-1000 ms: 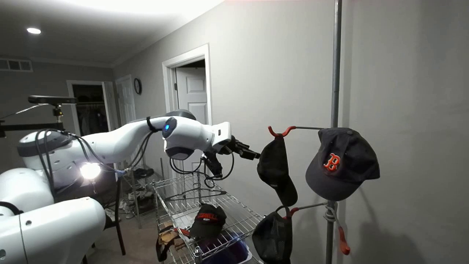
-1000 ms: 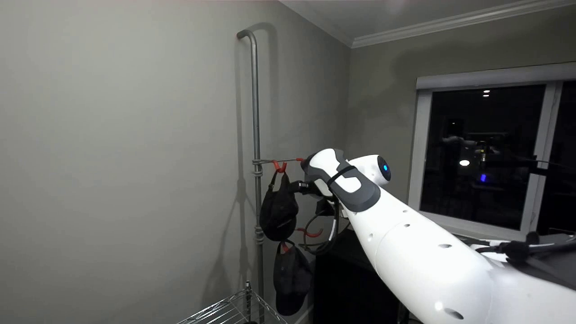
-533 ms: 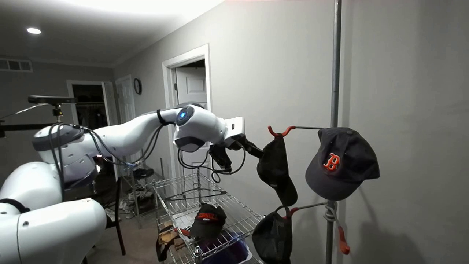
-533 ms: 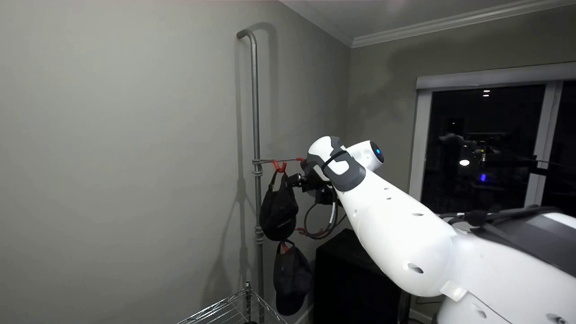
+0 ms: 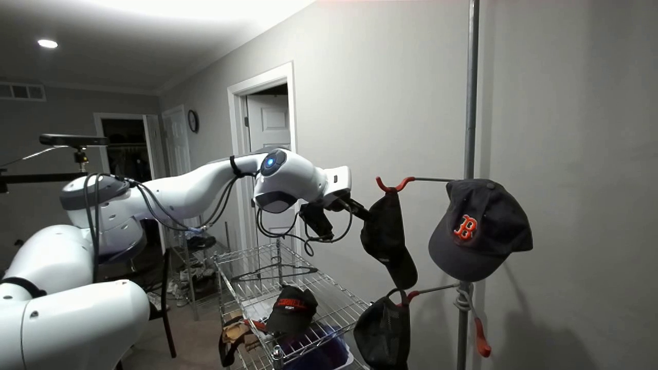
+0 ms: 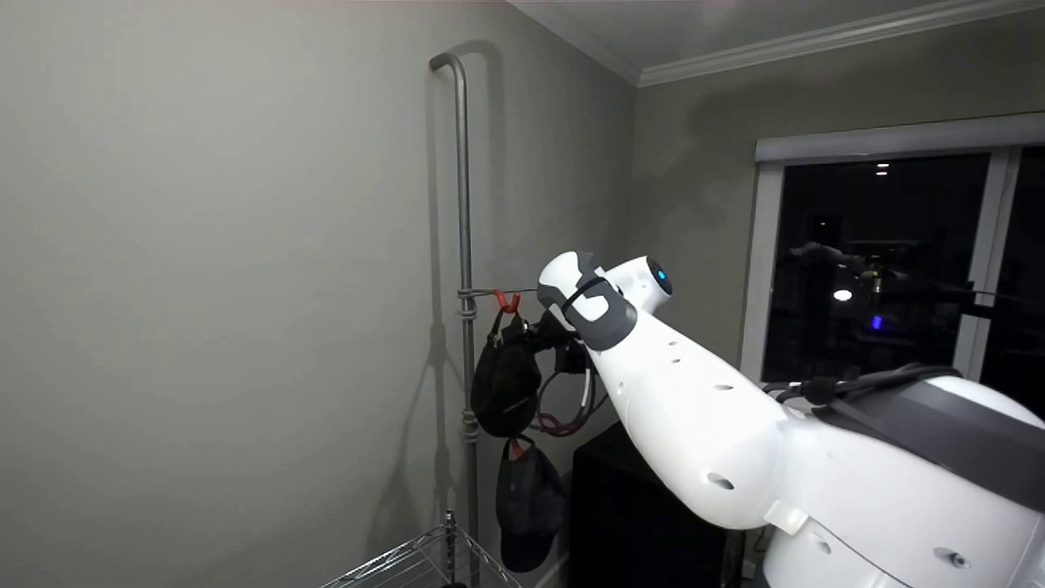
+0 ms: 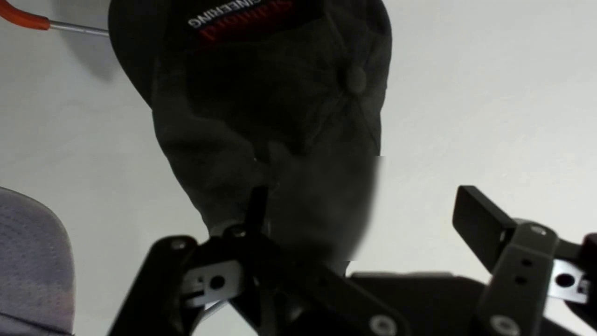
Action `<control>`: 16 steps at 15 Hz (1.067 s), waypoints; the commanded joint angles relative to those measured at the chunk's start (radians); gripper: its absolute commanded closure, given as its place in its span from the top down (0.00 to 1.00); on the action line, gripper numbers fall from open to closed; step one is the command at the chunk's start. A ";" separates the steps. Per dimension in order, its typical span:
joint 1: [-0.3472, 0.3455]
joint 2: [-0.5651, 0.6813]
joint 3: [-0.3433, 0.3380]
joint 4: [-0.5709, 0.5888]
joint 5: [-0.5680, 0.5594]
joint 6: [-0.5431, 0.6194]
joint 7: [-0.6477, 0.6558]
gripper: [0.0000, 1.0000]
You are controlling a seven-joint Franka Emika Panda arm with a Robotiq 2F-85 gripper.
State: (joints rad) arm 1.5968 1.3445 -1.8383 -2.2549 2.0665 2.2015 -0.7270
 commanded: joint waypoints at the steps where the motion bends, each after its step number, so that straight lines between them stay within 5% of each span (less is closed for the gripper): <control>1: -0.033 -0.022 0.029 0.037 -0.019 0.018 -0.004 1.00; 2: -0.038 -0.026 0.036 0.042 -0.007 0.016 -0.021 0.75; 13: -0.023 -0.028 0.023 0.023 -0.051 0.057 0.025 0.07; 16: -0.002 -0.047 -0.031 0.000 -0.137 0.056 0.051 0.03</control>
State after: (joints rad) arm 1.5596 1.3443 -1.8114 -2.2187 2.0189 2.2548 -0.7085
